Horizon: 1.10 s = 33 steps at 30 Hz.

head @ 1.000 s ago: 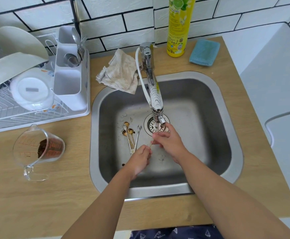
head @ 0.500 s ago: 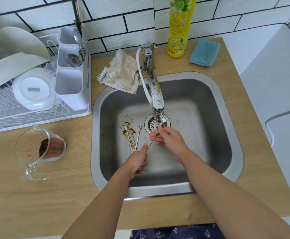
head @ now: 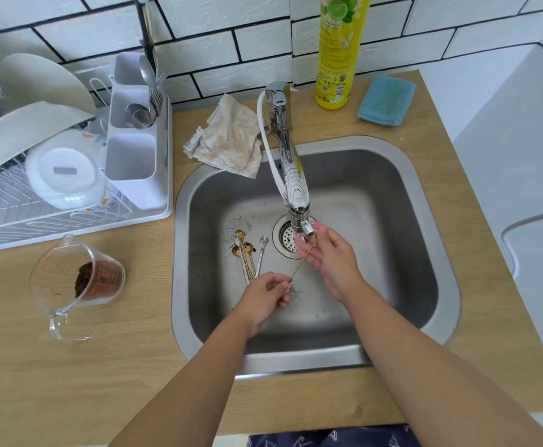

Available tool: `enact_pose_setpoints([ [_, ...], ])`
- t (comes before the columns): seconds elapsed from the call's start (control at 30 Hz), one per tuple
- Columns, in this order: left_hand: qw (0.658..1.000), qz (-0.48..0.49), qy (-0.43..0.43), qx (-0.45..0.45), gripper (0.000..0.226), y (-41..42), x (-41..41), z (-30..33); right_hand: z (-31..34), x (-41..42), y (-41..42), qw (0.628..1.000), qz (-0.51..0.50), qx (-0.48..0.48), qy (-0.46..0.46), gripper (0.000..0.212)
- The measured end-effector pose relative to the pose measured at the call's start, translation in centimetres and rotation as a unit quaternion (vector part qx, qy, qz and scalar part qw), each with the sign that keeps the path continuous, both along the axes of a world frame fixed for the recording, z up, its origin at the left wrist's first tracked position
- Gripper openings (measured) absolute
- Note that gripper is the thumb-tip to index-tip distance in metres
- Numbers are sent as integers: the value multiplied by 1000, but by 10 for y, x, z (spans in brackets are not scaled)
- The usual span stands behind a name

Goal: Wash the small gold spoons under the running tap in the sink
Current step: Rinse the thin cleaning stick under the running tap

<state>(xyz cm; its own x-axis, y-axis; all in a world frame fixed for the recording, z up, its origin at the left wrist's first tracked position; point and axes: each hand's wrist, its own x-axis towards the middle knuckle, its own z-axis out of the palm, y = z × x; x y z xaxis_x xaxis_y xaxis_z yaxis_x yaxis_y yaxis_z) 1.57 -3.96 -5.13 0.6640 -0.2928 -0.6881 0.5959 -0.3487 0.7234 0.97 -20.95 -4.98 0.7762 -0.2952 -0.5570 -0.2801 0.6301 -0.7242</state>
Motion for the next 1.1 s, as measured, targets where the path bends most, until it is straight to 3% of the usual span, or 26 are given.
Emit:
enact_pose_setpoints([
  [0.23, 995, 75, -3, -64, 16, -55, 25, 9, 3, -3, -22, 994, -108, 19, 23, 12],
  [0.37, 993, 82, 20, -76, 14, -55, 26, 8, 0, -3, -23, 994, -106, 21, 16, 10],
  [0.47, 994, 51, 40, -93, 9, -38, 20, 10, 0, -3, -16, 998, -54, 33, 9, 16],
  [0.6, 991, 49, 48, -115, 11, -31, 6, 16, 4, 0, -2, 992, 3, 121, 18, 28],
  [0.77, 993, 64, 14, -101, 26, -40, -3, 17, 6, 0, -5, 976, -35, 214, 4, 38],
  [0.87, 999, 16, -29, -28, 35, -33, -1, 11, 8, -1, -16, 971, -79, 224, -8, 41],
  [0.93, 987, -31, -121, 102, 30, -20, 7, 2, 7, -4, -22, 971, -95, 222, -7, 40],
  [1.0, 934, -88, -241, 249, 18, -5, 18, -9, 6, -8, -25, 972, -94, 216, 1, 35],
  [1.1, 870, -157, -321, 341, 17, 7, 31, -22, 6, -11, -26, 977, -77, 199, 16, 27],
])
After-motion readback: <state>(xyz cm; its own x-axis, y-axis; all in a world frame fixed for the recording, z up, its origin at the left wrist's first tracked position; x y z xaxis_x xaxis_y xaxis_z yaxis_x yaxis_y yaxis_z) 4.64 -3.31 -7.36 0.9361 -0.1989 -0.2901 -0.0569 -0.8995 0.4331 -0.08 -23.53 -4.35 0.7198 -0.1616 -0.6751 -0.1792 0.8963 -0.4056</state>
